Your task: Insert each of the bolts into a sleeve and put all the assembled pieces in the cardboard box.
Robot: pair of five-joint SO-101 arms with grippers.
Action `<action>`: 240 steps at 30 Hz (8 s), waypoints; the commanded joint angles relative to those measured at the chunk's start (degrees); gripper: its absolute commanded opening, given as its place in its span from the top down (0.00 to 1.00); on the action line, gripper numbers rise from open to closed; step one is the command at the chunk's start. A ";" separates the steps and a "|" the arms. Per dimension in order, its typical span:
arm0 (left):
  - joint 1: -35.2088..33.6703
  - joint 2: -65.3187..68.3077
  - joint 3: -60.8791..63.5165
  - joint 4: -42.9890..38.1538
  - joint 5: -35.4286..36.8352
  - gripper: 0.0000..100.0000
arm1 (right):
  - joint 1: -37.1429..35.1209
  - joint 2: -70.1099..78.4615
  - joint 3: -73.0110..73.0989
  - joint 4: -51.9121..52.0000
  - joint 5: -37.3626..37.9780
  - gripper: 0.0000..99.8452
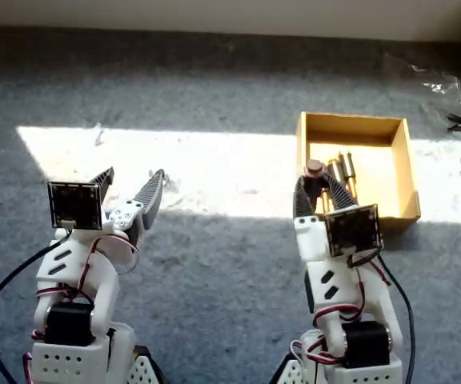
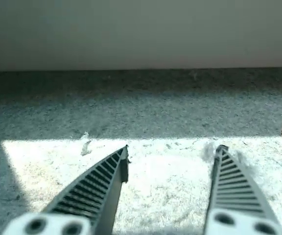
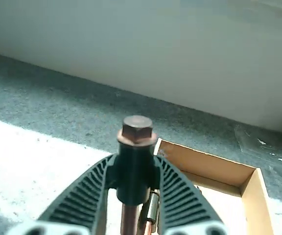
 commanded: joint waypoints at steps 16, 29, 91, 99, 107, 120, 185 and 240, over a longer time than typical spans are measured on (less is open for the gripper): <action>-0.66 -0.40 2.77 -1.14 -0.18 0.99 | 7.87 39.16 -23.60 0.40 -4.31 0.99; -5.41 -0.48 3.82 -0.70 -0.35 0.99 | 12.35 62.55 -53.41 15.25 -4.31 0.99; -3.56 -13.14 13.85 0.26 -4.57 1.00 | 21.05 138.07 -112.48 29.67 6.15 0.99; -3.56 -13.14 13.93 0.26 -4.66 1.00 | 21.41 138.42 -112.66 33.27 10.73 0.91; -3.30 -13.14 13.93 0.26 -4.48 1.00 | 21.76 137.98 -112.66 33.63 10.64 0.89; -3.47 -13.14 17.45 -6.59 -4.48 1.00 | 19.03 126.55 -112.75 41.71 10.64 0.89; -4.88 -13.14 17.54 -9.41 -4.66 1.00 | -0.84 25.10 -50.77 41.63 2.90 0.99; -4.62 -13.14 21.32 -5.71 -4.75 1.00 | 6.73 -8.22 9.63 24.31 2.90 0.99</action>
